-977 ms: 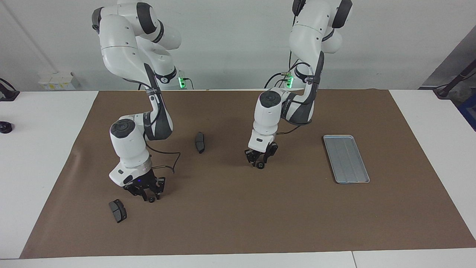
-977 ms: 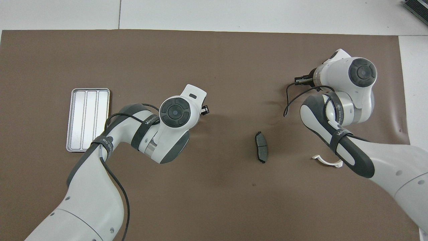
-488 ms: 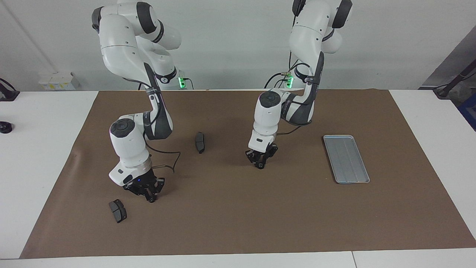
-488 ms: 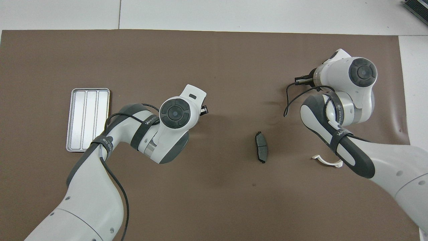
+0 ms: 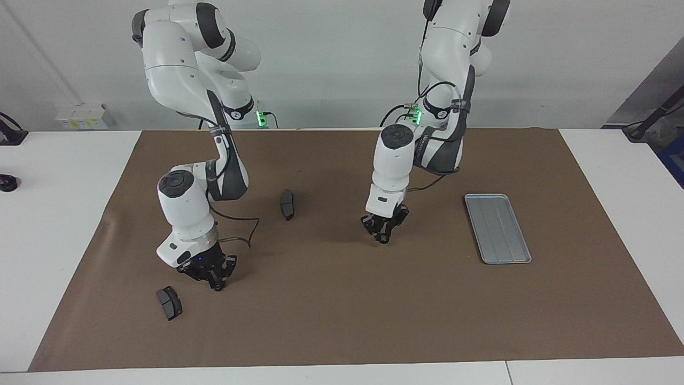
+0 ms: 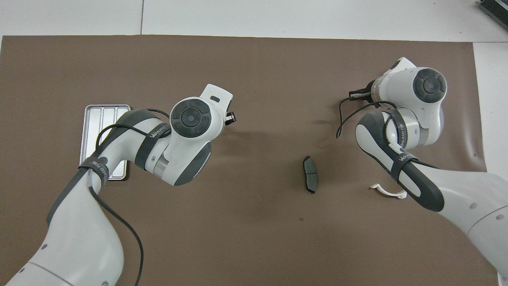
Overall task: Pick bearing gear from pile to tray
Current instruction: 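Carry the bearing toward the tray while the right gripper grasps another bearing, then release the bearing into the tray while the right gripper sets another centrally, then grasp the second bearing at the table center with the left gripper, then carry the bearing to the tray while the right gripper reaches the last bearing, then release the bearing into the tray while the right gripper lifts the last bearing, then carry the last bearing to the table center and release it with the right gripper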
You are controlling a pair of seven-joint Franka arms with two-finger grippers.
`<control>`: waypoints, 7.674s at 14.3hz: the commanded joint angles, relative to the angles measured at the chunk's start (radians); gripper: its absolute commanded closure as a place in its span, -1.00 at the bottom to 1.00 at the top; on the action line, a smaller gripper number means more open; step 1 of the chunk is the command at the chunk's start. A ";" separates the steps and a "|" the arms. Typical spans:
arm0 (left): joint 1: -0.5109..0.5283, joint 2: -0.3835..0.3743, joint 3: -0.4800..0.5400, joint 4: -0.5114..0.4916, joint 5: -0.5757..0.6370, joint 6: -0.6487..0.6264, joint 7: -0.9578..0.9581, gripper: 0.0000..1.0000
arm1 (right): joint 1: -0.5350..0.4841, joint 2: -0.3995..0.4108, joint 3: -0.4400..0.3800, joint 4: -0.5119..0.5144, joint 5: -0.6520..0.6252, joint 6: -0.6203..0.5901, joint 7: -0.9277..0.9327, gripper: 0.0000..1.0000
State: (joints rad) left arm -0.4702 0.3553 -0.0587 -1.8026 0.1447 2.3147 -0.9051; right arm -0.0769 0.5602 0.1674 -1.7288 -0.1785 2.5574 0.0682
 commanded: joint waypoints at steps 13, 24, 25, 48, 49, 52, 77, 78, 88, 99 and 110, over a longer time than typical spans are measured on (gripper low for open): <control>0.570 -0.236 -0.001 -0.291 -0.203 -0.071 0.919 1.00 | 0.587 0.023 0.009 0.103 -0.019 0.176 0.453 0.70; 0.539 -0.289 -0.009 -0.402 -0.203 0.002 0.914 -1.00 | 0.614 0.072 0.003 0.112 -0.134 0.188 0.460 -0.83; 0.501 -0.280 -0.007 -0.358 -0.203 -0.011 0.902 -1.00 | 0.591 0.067 0.000 0.114 -0.133 0.188 0.453 -0.84; 0.015 0.025 0.004 -0.156 -0.070 0.210 0.198 0.17 | -0.092 0.052 0.000 0.129 -0.138 -0.186 -0.077 -0.74; 0.013 0.025 0.003 -0.159 -0.070 0.212 0.198 0.17 | -0.110 0.050 0.001 0.127 -0.125 -0.187 -0.076 -0.71; 0.012 0.025 0.005 -0.176 -0.070 0.221 0.196 0.28 | -0.136 0.049 0.003 0.127 -0.102 -0.236 -0.070 -0.64; 0.518 -0.113 0.002 -0.260 -0.241 0.121 0.919 0.94 | -0.138 0.012 -0.003 0.120 -0.036 -0.422 0.016 0.10; 0.516 -0.111 0.002 -0.262 -0.241 0.126 0.919 0.90 | -0.138 0.012 -0.003 0.120 -0.036 -0.422 0.016 0.13; 0.510 -0.107 0.002 -0.227 -0.240 0.118 0.919 -1.00 | -0.123 0.003 0.001 0.130 -0.038 -0.414 0.025 0.77; 0.470 -0.217 -0.006 -0.060 -0.238 -0.225 0.872 -1.00 | 0.046 -0.013 0.188 0.172 -0.019 -0.191 0.099 0.81; 0.334 -0.225 -0.007 -0.055 -0.231 -0.219 0.638 -1.00 | 0.452 0.075 0.172 0.261 -0.099 0.010 0.444 0.51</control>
State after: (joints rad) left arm -0.1325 0.1349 -0.0775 -1.8483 -0.0807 2.0826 -0.2580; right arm 0.3396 0.5703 0.3499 -1.5091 -0.2176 2.5378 0.4588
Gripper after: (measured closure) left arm 0.000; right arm 0.648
